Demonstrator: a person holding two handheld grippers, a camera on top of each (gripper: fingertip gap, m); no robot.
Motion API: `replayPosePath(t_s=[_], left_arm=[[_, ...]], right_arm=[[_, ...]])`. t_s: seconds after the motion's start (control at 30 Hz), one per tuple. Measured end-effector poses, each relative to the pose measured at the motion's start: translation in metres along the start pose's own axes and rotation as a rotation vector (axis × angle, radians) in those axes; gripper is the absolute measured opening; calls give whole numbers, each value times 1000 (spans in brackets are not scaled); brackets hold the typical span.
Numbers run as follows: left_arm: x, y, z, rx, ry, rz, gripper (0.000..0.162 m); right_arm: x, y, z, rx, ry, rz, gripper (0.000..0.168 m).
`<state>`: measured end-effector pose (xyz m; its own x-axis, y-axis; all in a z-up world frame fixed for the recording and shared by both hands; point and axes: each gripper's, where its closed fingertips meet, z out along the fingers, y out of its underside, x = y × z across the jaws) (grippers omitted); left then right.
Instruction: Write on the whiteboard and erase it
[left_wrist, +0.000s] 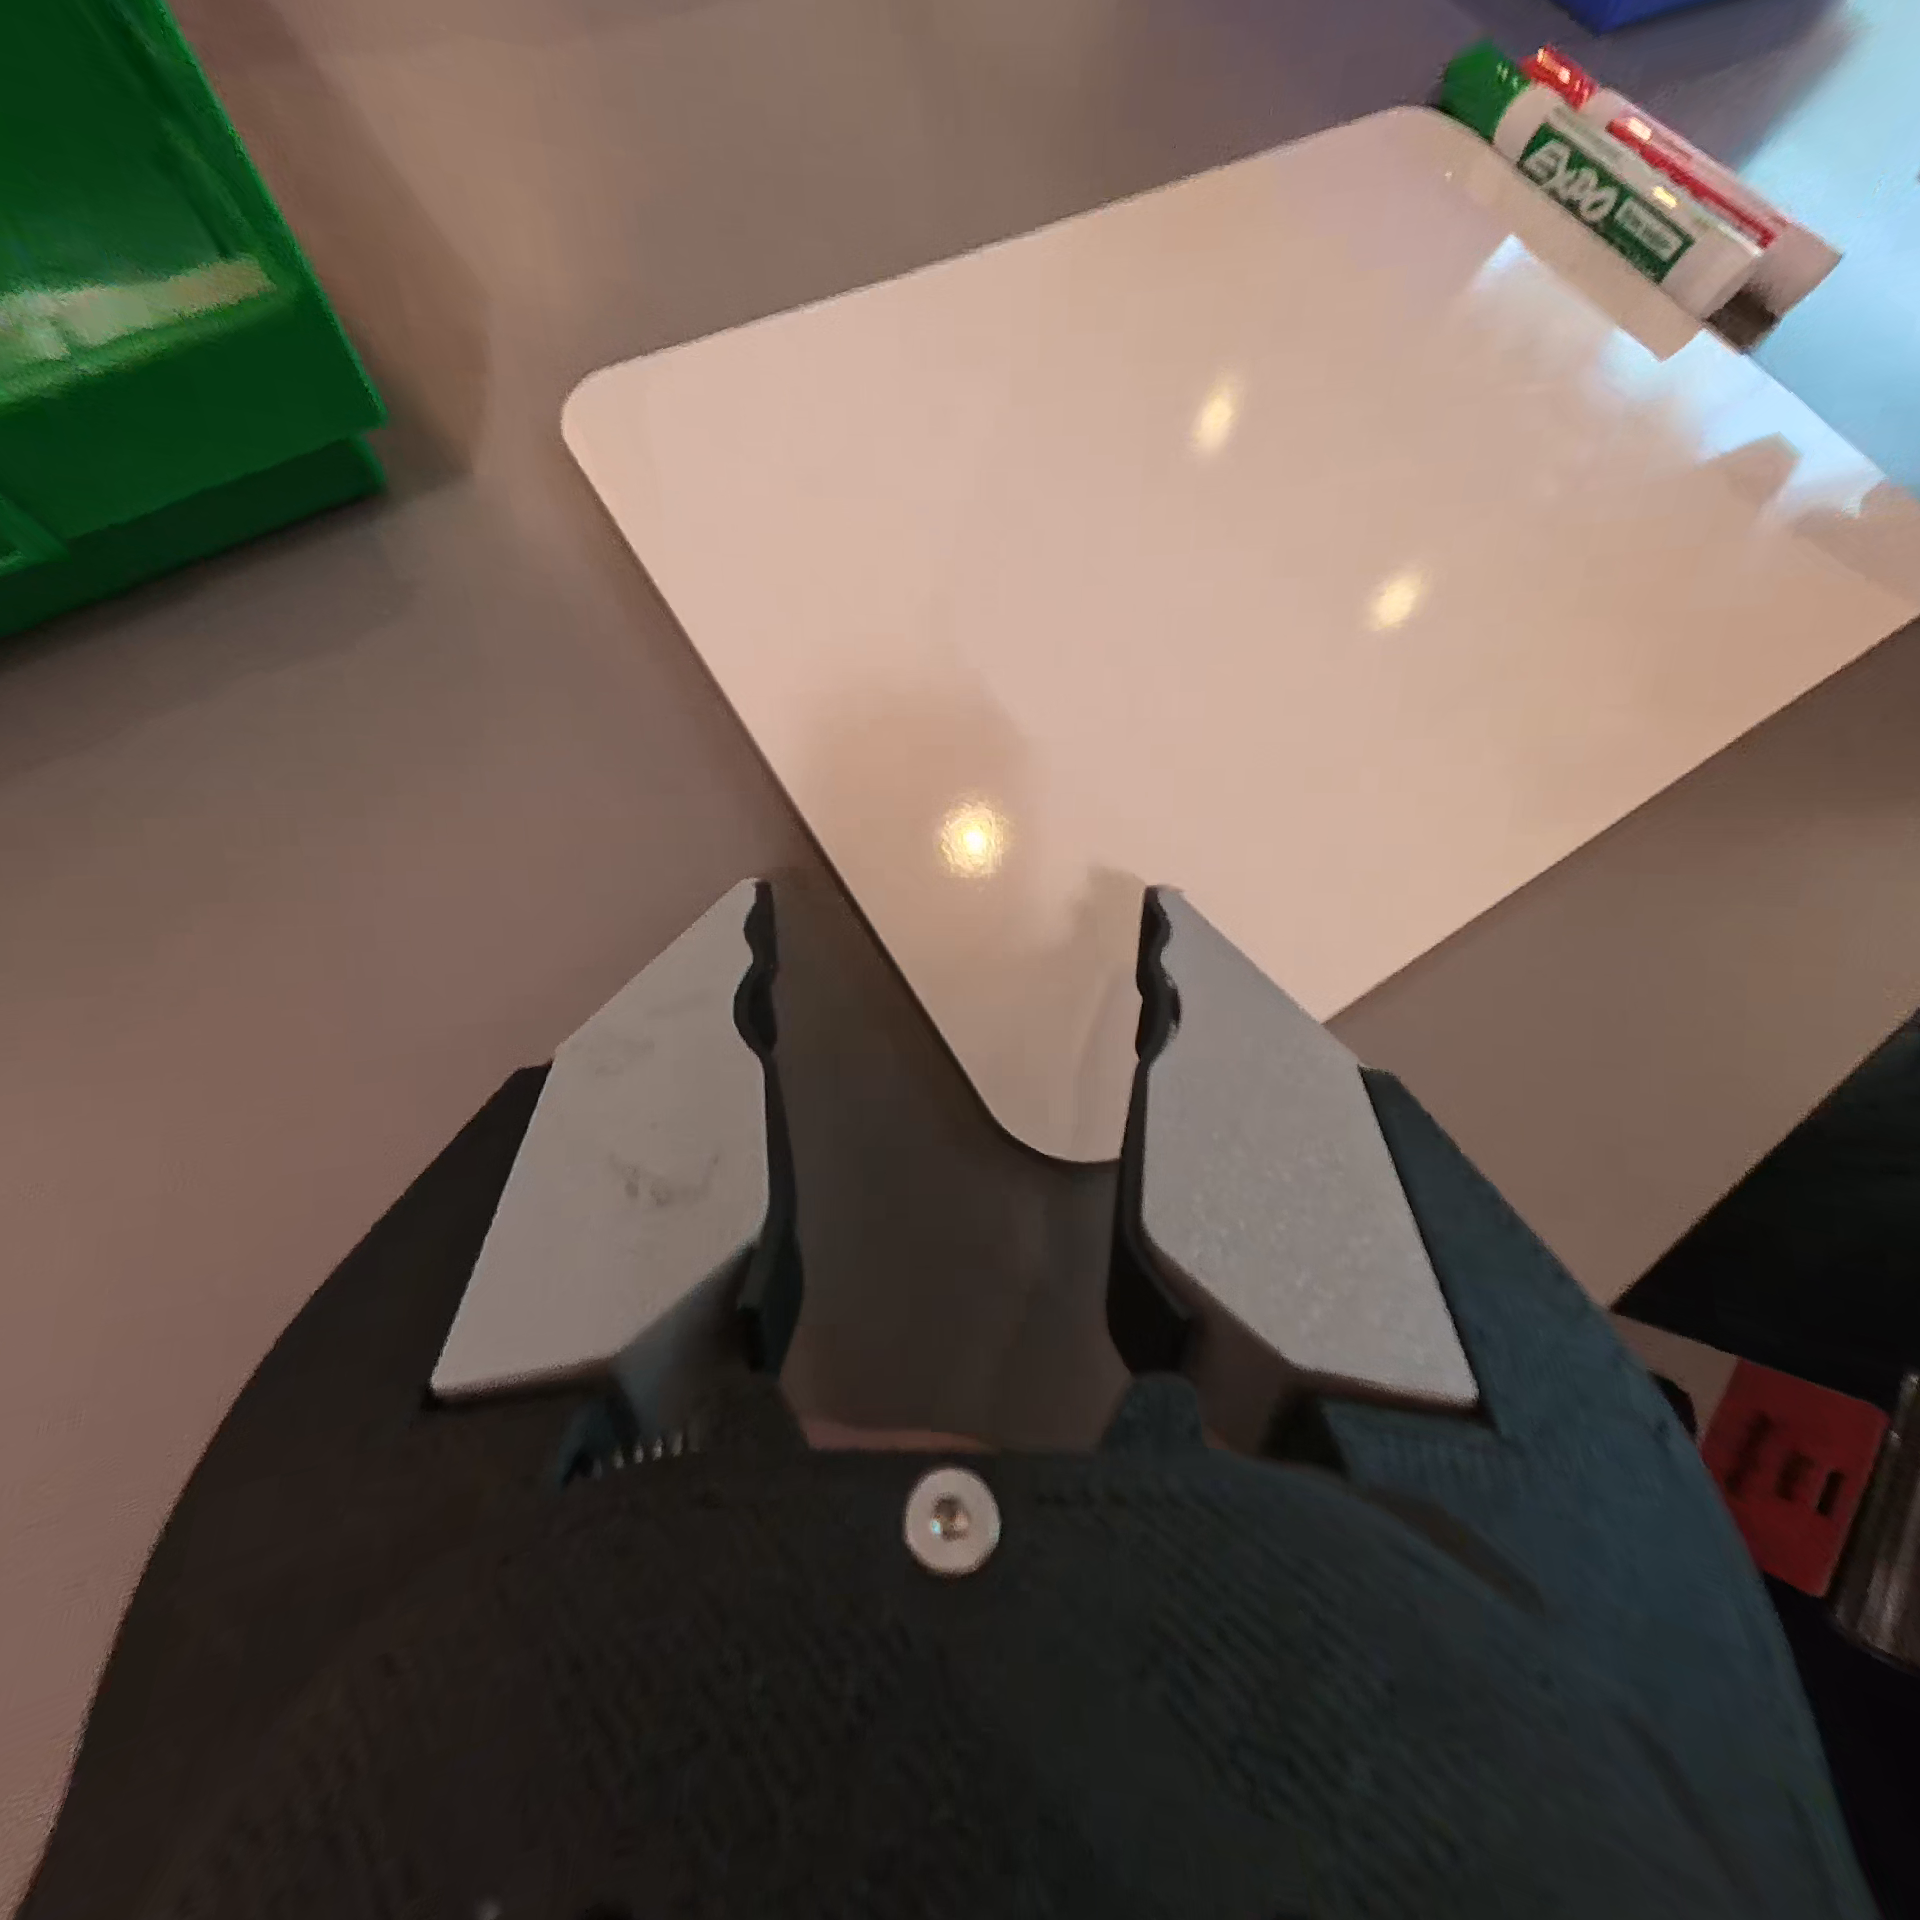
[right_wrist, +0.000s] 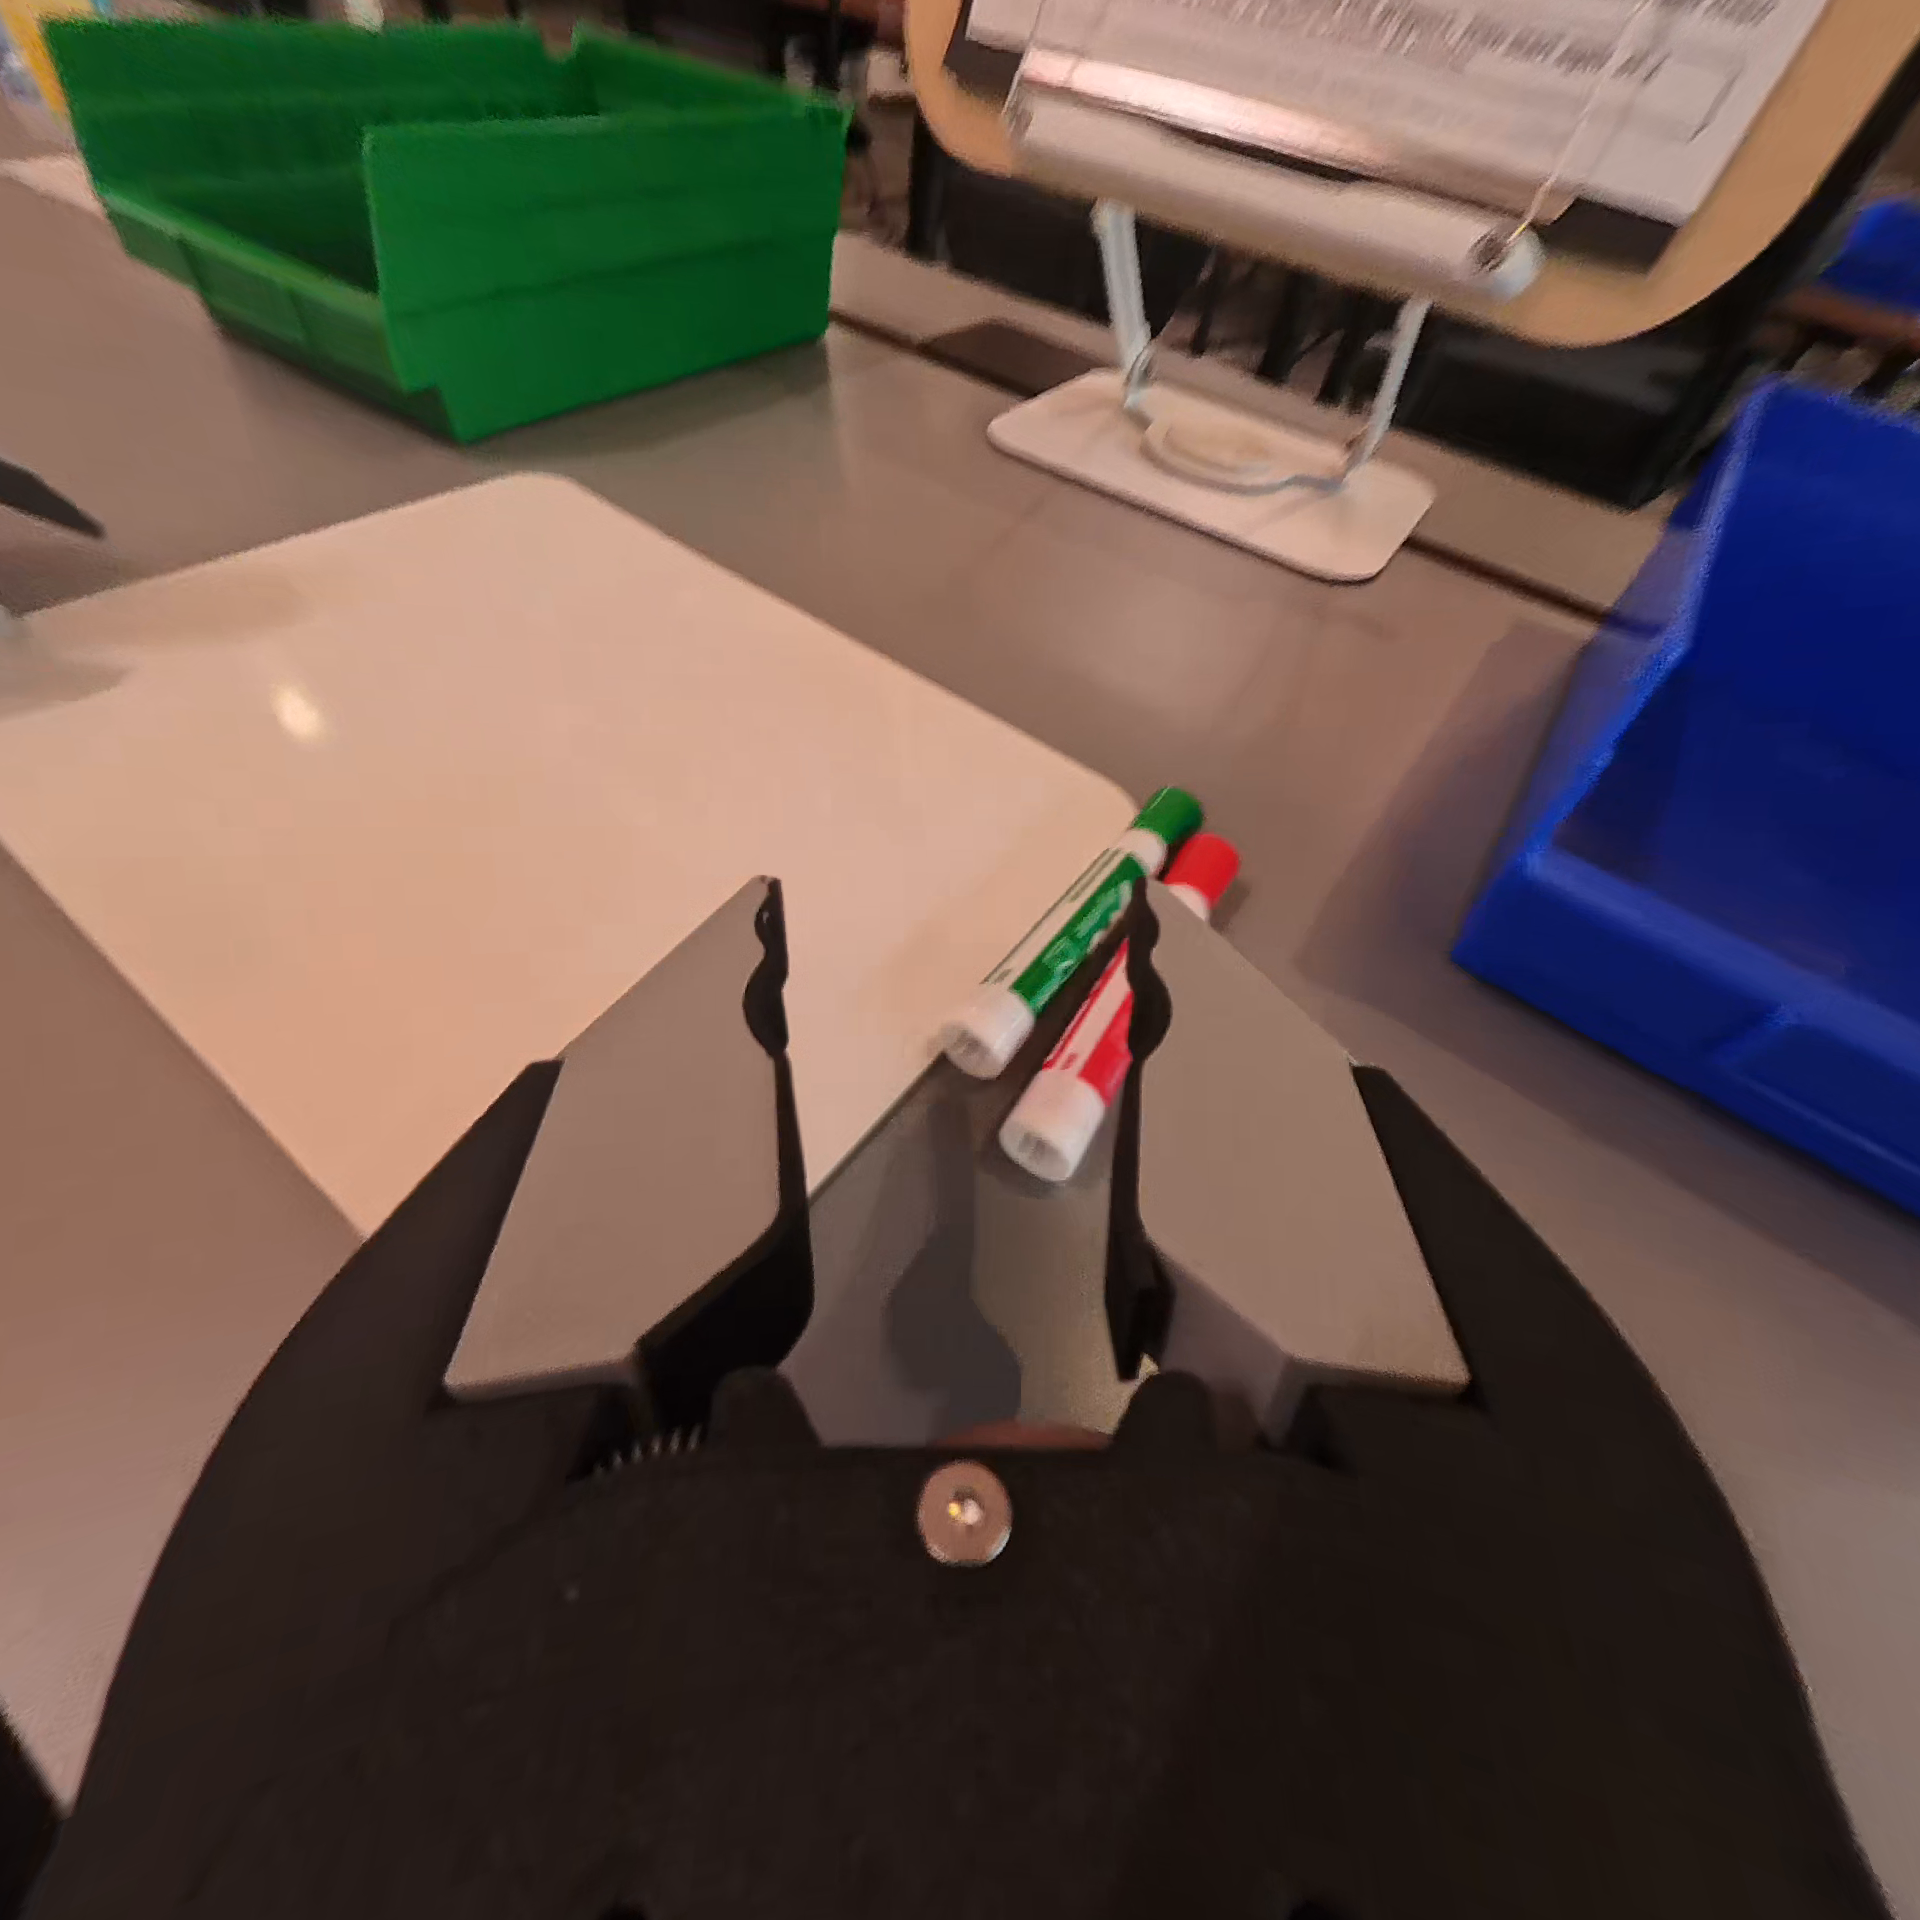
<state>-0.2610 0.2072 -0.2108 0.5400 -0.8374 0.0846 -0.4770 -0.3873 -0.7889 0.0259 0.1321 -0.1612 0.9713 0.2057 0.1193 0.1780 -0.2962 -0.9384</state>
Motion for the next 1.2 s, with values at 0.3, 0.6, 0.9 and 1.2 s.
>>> replayPosePath(t_s=[0.3,0.6,0.9,1.2], left_arm=[[-27,-33,-18,239,-129,-26,64],[-28,-46,-16,307,-173,-8,63],[-23,-54,-10,334,-141,-15,51],[-9,-48,4,243,-85,10,55]], right_arm=[[24,-16,-15,152,137,-8,68],[41,-8,-3,68,173,7,56],[54,-17,26,-56,127,7,51],[61,-5,35,-39,147,-21,48]])
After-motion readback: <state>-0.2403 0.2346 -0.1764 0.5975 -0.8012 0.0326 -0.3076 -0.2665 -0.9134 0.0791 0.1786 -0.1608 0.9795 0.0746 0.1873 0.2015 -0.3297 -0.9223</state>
